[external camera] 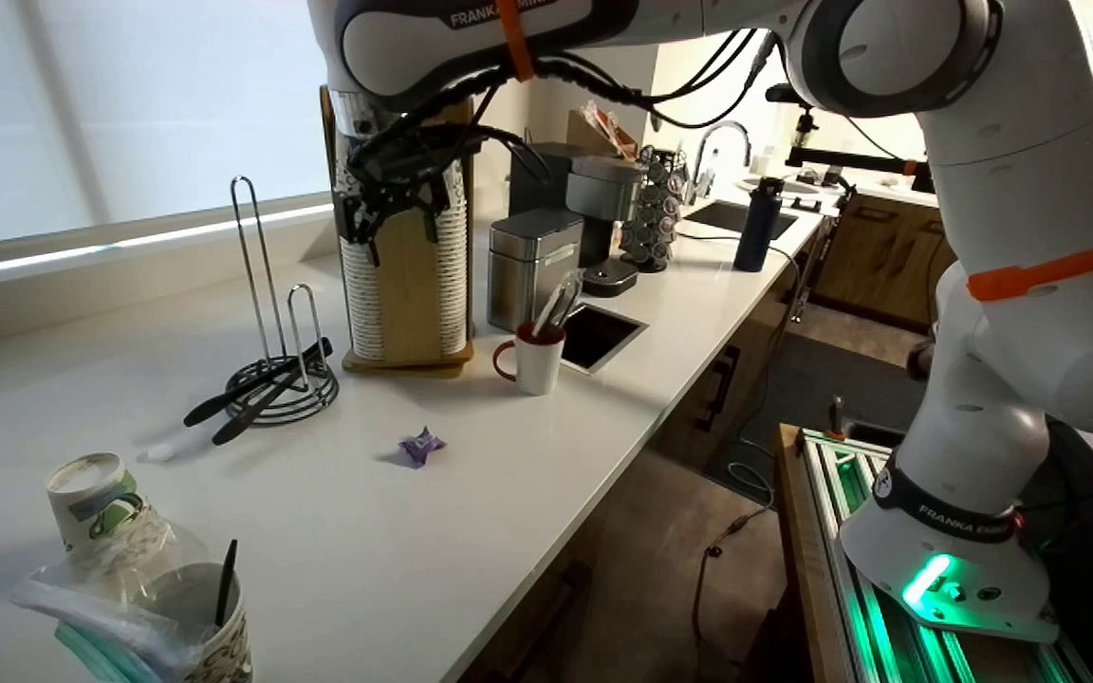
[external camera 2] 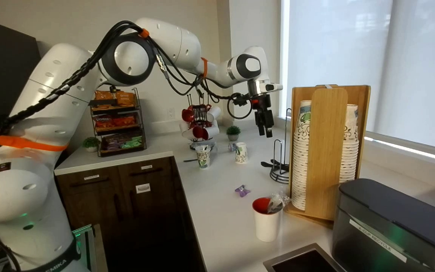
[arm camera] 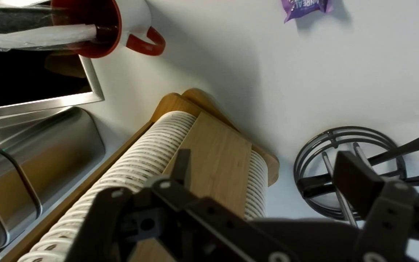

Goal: Move the stand

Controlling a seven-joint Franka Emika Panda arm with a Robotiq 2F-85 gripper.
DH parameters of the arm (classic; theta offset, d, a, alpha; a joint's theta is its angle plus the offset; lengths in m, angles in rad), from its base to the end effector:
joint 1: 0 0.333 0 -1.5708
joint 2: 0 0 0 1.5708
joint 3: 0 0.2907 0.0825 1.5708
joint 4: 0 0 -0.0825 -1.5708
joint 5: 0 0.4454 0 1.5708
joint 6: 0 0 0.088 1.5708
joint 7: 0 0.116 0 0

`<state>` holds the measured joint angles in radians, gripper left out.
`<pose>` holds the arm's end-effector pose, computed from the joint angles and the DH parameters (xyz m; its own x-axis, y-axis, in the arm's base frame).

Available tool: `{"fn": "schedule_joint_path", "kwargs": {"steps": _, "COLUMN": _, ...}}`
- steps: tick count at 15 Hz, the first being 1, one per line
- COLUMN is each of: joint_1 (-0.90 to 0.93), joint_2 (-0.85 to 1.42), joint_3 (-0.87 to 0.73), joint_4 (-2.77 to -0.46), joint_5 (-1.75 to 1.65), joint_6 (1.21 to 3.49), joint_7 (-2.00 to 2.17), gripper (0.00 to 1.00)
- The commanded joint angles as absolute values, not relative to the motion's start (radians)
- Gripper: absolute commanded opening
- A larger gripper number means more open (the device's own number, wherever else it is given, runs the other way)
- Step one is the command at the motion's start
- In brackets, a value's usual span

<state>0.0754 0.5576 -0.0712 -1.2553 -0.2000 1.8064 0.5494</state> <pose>0.7638 -0.0045 0.3961 0.8835 -0.4552 0.1100 -0.4683 -0.8602 0.2019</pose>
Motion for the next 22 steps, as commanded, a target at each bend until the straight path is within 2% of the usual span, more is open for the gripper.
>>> {"fn": "schedule_joint_path", "kwargs": {"steps": 1, "joint_1": 0.085, "joint_2": 0.559, "joint_3": -0.085, "joint_4": -1.251, "joint_5": -0.192, "joint_6": 1.804, "joint_7": 0.545, "gripper": 1.00}}
{"fn": "schedule_joint_path", "kwargs": {"steps": 2, "joint_1": 0.098, "joint_2": 0.564, "joint_3": -0.103, "joint_4": -1.230, "joint_5": -0.189, "joint_6": 1.725, "joint_7": 0.630, "gripper": 1.00}}
{"fn": "schedule_joint_path", "kwargs": {"steps": 8, "joint_1": 0.185, "joint_2": 0.578, "joint_3": -0.121, "joint_4": -1.292, "joint_5": -0.214, "joint_6": 1.779, "joint_7": 1.062, "gripper": 1.00}}
{"fn": "schedule_joint_path", "kwargs": {"steps": 16, "joint_1": 0.267, "joint_2": 0.560, "joint_3": -0.126, "joint_4": -1.263, "joint_5": -0.285, "joint_6": 1.777, "joint_7": 1.537, "gripper": 1.00}}
{"fn": "schedule_joint_path", "kwargs": {"steps": 18, "joint_1": 0.265, "joint_2": 0.580, "joint_3": -0.116, "joint_4": -1.206, "joint_5": -0.280, "joint_6": 1.588, "joint_7": 1.564, "gripper": 1.00}}
{"fn": "schedule_joint_path", "kwargs": {"steps": 19, "joint_1": 0.245, "joint_2": 0.570, "joint_3": -0.095, "joint_4": -1.237, "joint_5": -0.283, "joint_6": 1.688, "joint_7": 1.519, "gripper": 1.00}}
{"fn": "schedule_joint_path", "kwargs": {"steps": 21, "joint_1": 0.244, "joint_2": 0.570, "joint_3": -0.094, "joint_4": -1.220, "joint_5": -0.283, "joint_6": 1.613, "joint_7": 1.535, "gripper": 1.00}}
{"fn": "schedule_joint_path", "kwargs": {"steps": 22, "joint_1": 0.245, "joint_2": 0.571, "joint_3": -0.094, "joint_4": -1.229, "joint_5": -0.274, "joint_6": 1.656, "joint_7": 1.575, "gripper": 1.00}}
